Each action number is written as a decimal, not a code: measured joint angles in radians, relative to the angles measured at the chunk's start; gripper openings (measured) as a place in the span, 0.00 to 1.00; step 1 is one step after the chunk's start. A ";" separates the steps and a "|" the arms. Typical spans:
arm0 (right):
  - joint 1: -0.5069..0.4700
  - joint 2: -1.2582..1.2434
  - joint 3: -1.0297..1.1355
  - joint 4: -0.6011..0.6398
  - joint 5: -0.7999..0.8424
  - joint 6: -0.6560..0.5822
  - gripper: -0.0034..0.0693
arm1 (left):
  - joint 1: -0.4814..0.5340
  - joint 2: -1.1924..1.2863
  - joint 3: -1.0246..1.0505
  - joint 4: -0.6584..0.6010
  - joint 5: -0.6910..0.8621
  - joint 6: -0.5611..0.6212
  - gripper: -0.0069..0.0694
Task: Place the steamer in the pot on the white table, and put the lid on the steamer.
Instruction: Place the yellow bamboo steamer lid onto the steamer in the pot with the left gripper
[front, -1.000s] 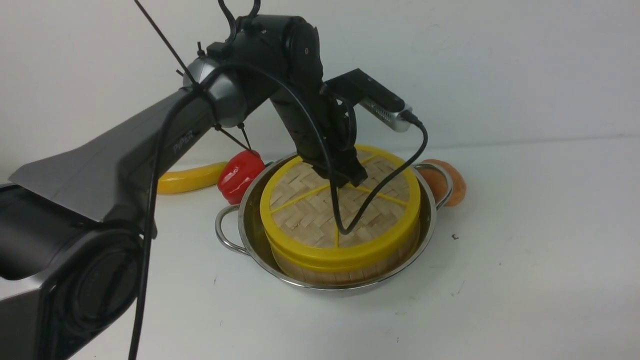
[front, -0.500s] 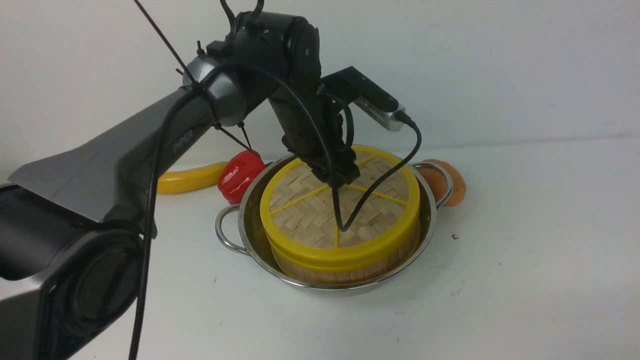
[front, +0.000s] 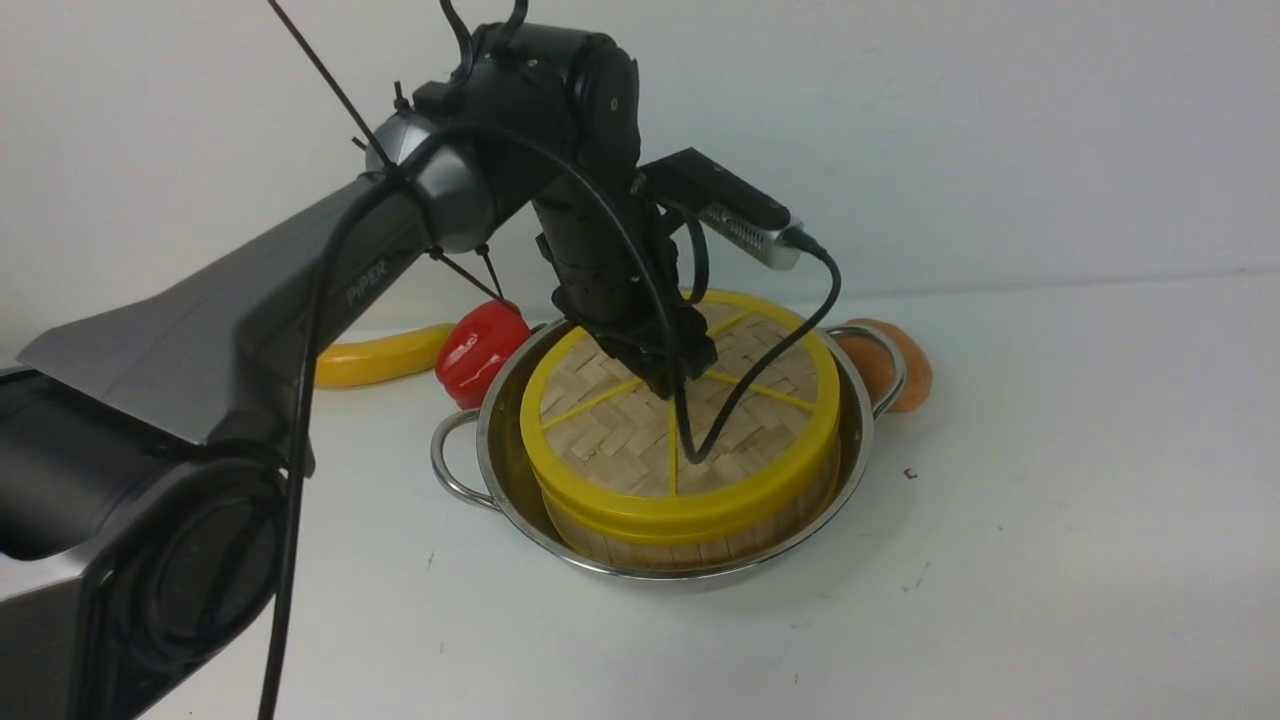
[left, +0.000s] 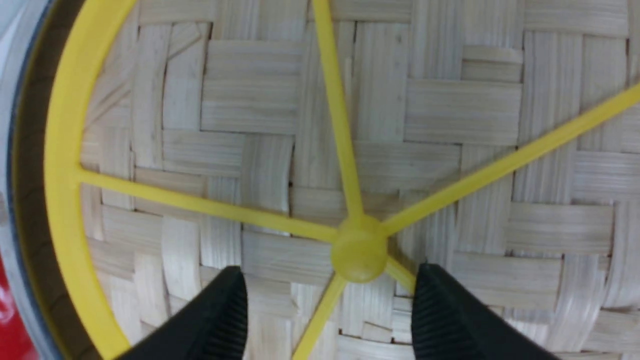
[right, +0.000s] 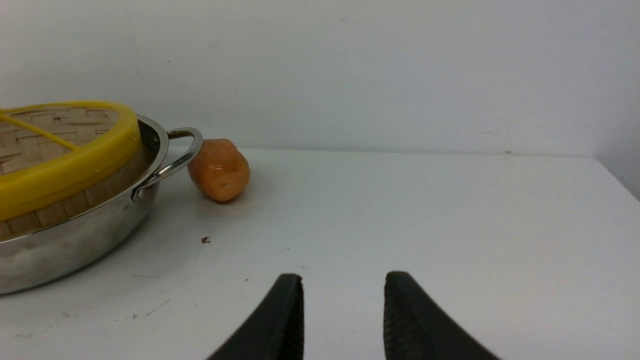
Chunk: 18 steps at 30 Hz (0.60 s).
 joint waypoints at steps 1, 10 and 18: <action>0.000 0.000 0.000 0.000 0.000 0.000 0.39 | 0.000 0.007 0.000 0.011 -0.001 -0.009 0.64; 0.000 0.000 0.000 0.000 0.000 0.000 0.39 | 0.000 0.022 -0.013 0.040 0.007 -0.026 0.64; 0.000 0.000 0.000 0.000 0.000 0.000 0.39 | -0.002 0.018 -0.089 0.140 0.021 -0.046 0.64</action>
